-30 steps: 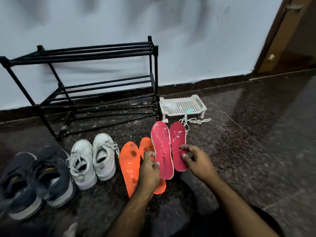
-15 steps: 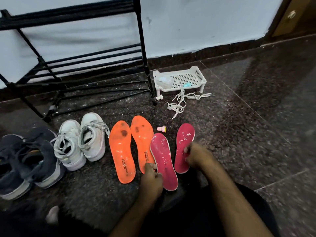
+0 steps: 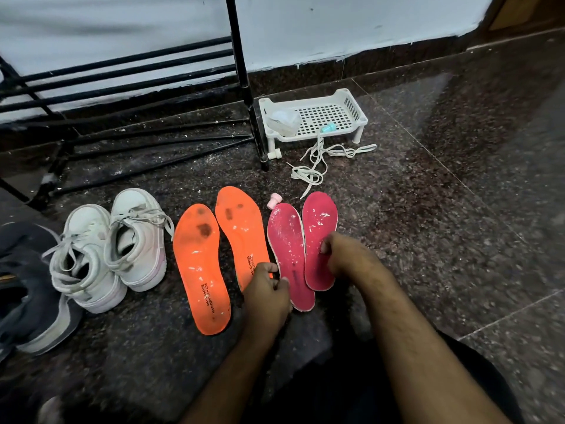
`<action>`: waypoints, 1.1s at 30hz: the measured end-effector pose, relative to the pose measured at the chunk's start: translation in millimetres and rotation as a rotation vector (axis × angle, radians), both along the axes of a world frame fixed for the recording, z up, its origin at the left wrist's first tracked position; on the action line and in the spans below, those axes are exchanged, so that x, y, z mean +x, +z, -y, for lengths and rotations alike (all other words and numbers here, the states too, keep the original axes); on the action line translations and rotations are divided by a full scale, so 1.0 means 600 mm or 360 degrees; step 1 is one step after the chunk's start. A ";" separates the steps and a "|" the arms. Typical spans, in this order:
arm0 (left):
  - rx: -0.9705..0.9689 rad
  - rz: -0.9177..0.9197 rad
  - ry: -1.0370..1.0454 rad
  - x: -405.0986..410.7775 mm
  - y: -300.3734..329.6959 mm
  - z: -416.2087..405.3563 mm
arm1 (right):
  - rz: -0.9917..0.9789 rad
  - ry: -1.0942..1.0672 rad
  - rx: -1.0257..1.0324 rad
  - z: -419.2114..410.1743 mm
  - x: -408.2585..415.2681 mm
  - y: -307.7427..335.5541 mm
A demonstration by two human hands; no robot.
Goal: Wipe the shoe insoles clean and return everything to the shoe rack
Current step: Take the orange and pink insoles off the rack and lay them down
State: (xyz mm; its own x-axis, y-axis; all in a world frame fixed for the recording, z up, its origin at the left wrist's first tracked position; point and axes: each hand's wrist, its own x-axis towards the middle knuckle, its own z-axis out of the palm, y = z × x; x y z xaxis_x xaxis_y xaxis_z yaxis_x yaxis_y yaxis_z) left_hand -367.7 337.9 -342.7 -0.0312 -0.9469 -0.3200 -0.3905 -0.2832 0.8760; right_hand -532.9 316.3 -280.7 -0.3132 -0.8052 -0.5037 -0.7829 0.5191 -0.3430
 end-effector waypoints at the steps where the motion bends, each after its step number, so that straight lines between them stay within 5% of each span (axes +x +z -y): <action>1: -0.0032 0.0013 0.0008 -0.002 0.001 0.006 | -0.0004 0.0004 -0.0007 0.004 -0.002 -0.003; 20: -0.0602 0.0404 0.0103 -0.020 -0.006 0.033 | -0.0230 0.0049 -0.0235 0.039 -0.013 -0.034; 24: -0.0655 0.0379 0.0022 -0.019 0.000 0.029 | -0.0233 0.0082 -0.0123 0.032 -0.007 -0.027; 33: -0.0722 0.0337 -0.0169 -0.006 0.030 0.018 | -0.0228 0.0035 -0.0474 0.028 0.012 0.009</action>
State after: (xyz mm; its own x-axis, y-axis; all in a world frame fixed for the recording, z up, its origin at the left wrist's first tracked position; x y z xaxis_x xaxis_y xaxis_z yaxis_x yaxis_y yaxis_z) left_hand -371.3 327.3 -324.6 -0.1138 -0.9871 0.1129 -0.5785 0.1582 0.8002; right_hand -525.7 299.2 -275.2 -0.3450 -0.9176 -0.1974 -0.8440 0.3953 -0.3625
